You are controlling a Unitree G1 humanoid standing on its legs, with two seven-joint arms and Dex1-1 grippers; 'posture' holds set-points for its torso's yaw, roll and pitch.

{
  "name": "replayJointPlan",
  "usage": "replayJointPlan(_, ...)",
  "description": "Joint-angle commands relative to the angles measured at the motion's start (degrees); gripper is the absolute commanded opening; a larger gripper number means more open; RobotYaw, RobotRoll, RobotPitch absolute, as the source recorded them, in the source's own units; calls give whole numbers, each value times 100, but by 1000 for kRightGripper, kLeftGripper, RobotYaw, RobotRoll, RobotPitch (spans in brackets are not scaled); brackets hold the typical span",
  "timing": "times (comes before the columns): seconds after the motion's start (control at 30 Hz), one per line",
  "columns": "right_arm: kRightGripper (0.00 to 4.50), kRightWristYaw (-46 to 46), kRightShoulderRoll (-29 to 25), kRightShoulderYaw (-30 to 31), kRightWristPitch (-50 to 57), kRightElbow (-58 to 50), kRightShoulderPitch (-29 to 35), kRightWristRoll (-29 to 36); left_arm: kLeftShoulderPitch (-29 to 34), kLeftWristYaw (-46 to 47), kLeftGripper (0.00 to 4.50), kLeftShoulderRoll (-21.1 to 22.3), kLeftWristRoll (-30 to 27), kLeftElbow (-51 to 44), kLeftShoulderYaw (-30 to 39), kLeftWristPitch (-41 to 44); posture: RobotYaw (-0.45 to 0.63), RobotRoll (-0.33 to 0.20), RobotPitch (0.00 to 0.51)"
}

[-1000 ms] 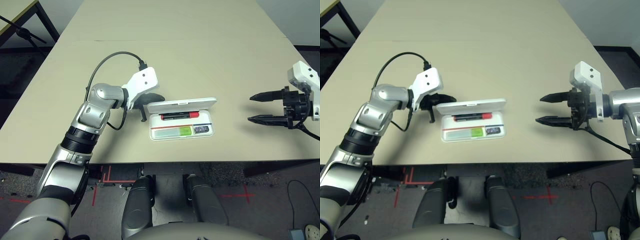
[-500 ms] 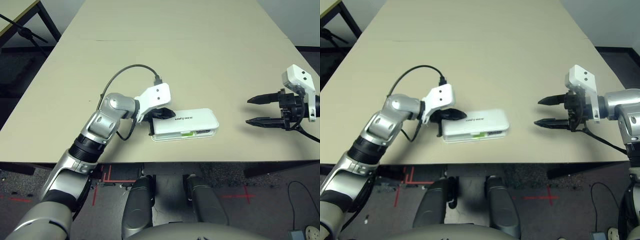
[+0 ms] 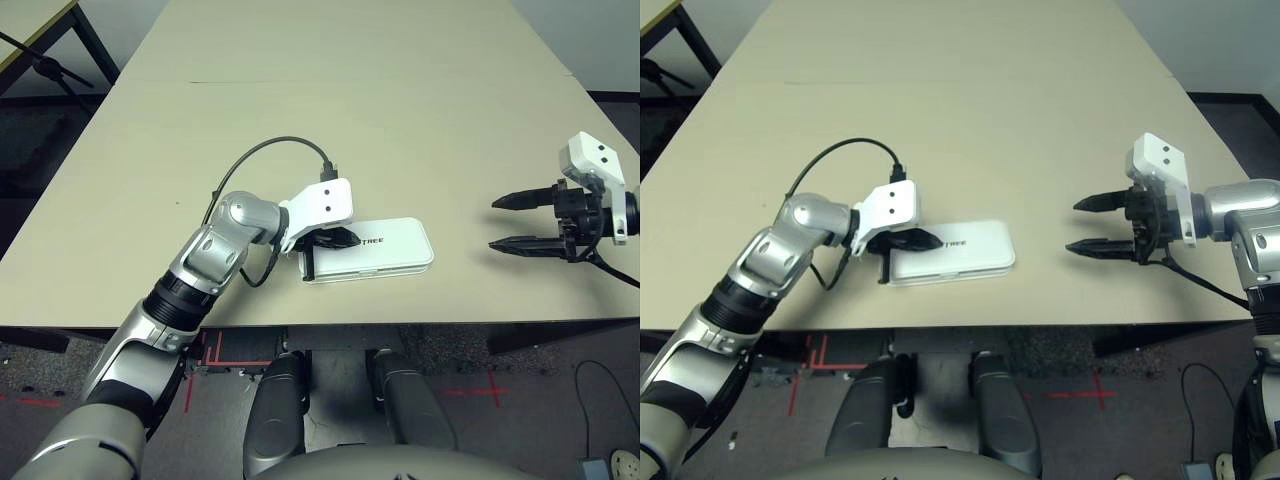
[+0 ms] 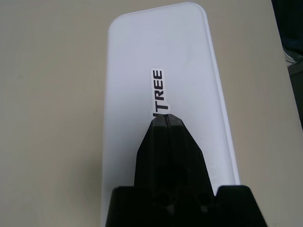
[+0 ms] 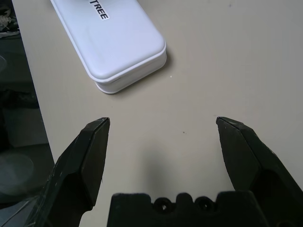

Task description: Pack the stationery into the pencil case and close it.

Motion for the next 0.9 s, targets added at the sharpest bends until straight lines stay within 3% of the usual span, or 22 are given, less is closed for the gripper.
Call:
replayJointPlan(0.03,4500,-27,14,104,-42,-104,10,-80,140,-116,24,91,42,-32,-217,33,4,0,165)
replayJointPlan(0.53,4500,-101,46,138,-52,-190,77,-92,283,-240,24,270,124,129,-342,-14,-1,0,171)
replayJointPlan(0.77,4500,-406,478,-120,-124,-170,-74,190,407,135,24,-119,-553,-18,564,-80,-1,0,176)
replayJointPlan(0.9,4500,-788,923,-372,-146,-155,-193,440,477,465,1314,-353,-1044,-201,1232,-20,3,0,177)
